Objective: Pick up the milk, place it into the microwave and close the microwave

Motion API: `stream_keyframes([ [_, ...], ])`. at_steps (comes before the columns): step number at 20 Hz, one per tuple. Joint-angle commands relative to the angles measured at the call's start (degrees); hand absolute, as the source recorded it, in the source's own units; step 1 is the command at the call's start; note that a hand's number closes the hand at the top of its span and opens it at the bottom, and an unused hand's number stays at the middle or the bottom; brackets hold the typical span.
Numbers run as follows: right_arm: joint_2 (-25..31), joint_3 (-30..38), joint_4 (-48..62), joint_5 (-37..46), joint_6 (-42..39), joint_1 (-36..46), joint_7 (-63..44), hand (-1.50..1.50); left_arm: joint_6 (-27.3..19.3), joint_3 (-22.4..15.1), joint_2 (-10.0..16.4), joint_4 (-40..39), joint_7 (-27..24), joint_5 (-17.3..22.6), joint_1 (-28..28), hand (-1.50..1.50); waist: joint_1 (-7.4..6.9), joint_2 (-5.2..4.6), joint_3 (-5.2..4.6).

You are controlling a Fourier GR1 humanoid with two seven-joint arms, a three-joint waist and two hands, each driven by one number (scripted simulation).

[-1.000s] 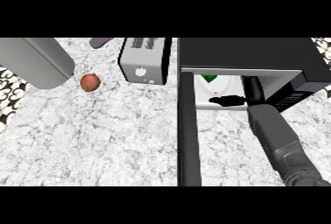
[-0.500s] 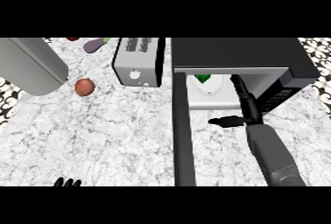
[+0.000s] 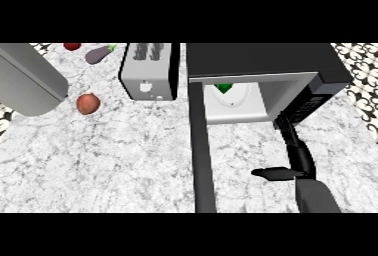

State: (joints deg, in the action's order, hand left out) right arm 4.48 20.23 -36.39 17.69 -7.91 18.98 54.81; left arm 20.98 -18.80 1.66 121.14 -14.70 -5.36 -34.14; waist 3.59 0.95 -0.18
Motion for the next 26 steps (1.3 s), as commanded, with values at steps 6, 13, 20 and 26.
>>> stream_keyframes([
  [6, 2.02, -1.68, -25.60, -5.37, -8.56, -20.68, -3.76, -1.50, -6.31, -8.43, -1.63, -8.67, 6.35, -9.23, 12.46, 1.50, -0.29, -0.36, -0.01],
  [13, 1.98, -1.48, -42.68, -9.01, -10.55, -33.63, -7.80, -1.50, -3.49, -10.53, -1.65, -21.46, 14.88, -9.18, 28.46, 1.50, 0.14, -0.90, 0.04],
  [20, 2.65, 0.47, -52.95, -12.89, -12.99, -43.30, -8.25, -1.50, -11.20, -17.43, -1.66, -42.92, 9.85, -5.78, 43.64, 1.50, -1.33, -1.06, 0.08],
  [26, 6.95, 2.62, -52.07, -19.05, -17.11, -40.43, -8.32, -1.50, -21.52, -31.87, -1.65, -56.47, 1.82, 3.23, 50.67, 1.50, -0.34, -1.43, 0.07],
])
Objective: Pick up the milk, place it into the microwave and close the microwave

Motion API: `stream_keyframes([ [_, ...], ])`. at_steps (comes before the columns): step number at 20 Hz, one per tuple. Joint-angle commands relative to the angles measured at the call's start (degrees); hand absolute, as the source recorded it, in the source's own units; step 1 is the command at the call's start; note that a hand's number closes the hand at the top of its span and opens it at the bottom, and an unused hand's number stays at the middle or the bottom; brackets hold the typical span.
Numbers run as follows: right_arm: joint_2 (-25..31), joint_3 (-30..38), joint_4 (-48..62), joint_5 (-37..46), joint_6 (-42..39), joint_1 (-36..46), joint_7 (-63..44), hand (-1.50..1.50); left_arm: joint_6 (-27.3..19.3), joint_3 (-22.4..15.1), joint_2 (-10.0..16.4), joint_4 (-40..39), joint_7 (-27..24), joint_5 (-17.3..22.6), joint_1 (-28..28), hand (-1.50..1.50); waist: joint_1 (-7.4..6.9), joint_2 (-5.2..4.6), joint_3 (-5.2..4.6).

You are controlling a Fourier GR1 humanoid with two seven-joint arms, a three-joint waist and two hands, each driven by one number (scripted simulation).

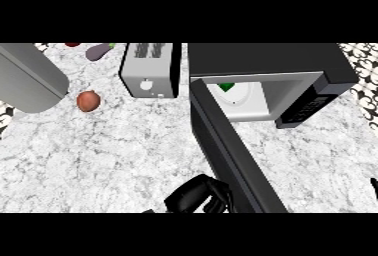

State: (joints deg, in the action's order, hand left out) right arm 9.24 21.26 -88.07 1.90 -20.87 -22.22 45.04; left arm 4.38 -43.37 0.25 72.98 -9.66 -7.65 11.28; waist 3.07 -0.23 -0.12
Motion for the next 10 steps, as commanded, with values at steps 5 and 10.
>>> stream_keyframes([
  [5, 4.64, 0.63, -5.76, -8.07, -7.76, -0.70, -0.35, -1.50, -15.69, -14.09, -0.24, -10.50, -2.00, 9.77, 9.03, 1.50, 1.99, -0.40, -0.07],
  [10, 6.80, 1.38, -13.00, -9.54, -5.88, -1.11, -2.38, -1.50, -25.05, -17.22, -0.23, -9.89, 0.15, 13.59, 10.89, 1.50, 4.39, -0.42, -0.24],
])
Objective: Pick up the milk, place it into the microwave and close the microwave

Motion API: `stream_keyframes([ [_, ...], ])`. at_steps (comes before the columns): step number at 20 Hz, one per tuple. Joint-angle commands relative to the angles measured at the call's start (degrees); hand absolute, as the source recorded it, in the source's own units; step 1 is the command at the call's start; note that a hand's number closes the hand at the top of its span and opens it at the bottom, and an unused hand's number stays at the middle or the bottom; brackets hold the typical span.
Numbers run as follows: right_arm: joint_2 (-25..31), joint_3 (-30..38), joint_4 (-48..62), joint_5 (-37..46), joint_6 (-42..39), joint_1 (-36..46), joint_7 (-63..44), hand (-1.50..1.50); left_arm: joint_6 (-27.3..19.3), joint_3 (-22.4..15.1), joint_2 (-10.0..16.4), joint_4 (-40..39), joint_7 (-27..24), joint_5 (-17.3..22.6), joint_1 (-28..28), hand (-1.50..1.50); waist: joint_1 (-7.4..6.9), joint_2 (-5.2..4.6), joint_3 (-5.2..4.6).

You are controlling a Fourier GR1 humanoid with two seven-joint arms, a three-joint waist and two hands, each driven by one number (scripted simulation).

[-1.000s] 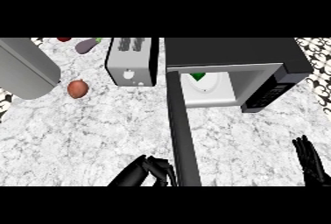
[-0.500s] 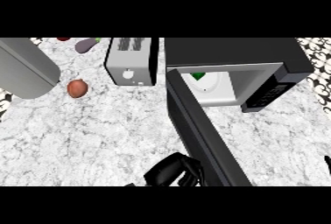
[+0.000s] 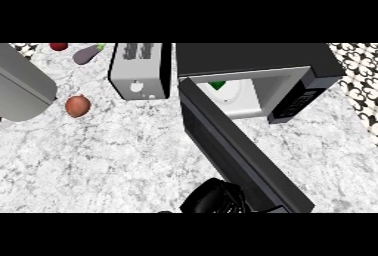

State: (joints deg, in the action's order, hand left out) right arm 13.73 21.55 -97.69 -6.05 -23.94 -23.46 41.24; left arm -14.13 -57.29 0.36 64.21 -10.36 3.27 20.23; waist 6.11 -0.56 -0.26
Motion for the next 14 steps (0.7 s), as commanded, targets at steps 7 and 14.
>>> stream_keyframes([
  [7, 4.20, -2.15, -7.51, -5.29, -5.61, -0.41, -1.88, -1.50, -14.03, -1.39, -0.34, 0.26, -1.52, 9.95, 6.72, 1.50, 4.01, -0.72, -0.30],
  [14, 6.48, -2.48, -10.09, -9.63, -6.08, 0.89, -5.69, -1.50, -19.09, 1.82, -0.35, 2.06, -8.79, 18.02, 9.22, 1.50, 6.05, -1.64, -0.49],
])
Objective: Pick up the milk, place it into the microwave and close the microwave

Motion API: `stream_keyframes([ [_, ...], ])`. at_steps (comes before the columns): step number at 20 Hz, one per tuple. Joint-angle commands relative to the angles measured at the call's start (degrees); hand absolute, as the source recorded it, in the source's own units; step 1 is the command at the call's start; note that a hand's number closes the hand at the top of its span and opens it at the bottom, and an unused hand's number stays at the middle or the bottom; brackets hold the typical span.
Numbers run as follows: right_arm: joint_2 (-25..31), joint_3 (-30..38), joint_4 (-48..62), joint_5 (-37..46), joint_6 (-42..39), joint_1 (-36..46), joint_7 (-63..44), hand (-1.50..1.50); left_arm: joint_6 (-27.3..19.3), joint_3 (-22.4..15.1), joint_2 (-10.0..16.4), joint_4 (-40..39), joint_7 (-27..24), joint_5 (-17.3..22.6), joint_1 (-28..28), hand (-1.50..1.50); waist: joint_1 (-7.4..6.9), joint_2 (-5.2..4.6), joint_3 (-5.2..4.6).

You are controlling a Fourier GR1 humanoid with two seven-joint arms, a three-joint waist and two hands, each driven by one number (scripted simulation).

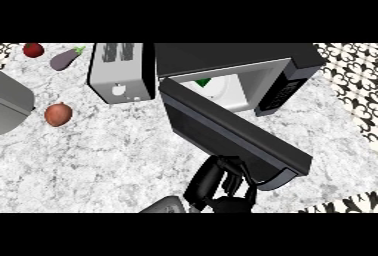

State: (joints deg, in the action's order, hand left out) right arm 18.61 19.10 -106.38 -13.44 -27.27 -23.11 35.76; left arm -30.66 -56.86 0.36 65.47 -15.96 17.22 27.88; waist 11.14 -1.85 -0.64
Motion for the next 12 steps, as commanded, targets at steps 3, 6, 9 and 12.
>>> stream_keyframes([
  [3, 2.31, -0.18, -2.13, -4.01, -3.27, 0.28, -1.43, -1.50, -2.74, 2.89, -0.34, -0.88, -2.94, 7.53, 4.35, 1.50, 2.91, -0.83, 0.00],
  [6, 3.77, 0.10, -2.91, -4.93, -2.93, 1.71, -3.02, -1.50, -2.92, 4.92, -0.34, -2.23, -2.78, 10.97, 7.51, 1.50, 3.40, -1.33, 0.04],
  [9, 5.41, 0.26, -4.16, -6.32, -4.01, 1.73, -4.08, -1.50, -3.48, 6.41, -0.35, -3.68, -3.49, 13.83, 10.15, 1.50, 4.31, -1.31, 0.05],
  [12, 6.71, 1.34, -3.63, -7.96, -4.05, 2.89, -4.86, -1.50, -3.74, 7.77, -0.35, -6.23, -3.55, 15.93, 12.82, 1.50, 5.16, -1.92, 0.18],
])
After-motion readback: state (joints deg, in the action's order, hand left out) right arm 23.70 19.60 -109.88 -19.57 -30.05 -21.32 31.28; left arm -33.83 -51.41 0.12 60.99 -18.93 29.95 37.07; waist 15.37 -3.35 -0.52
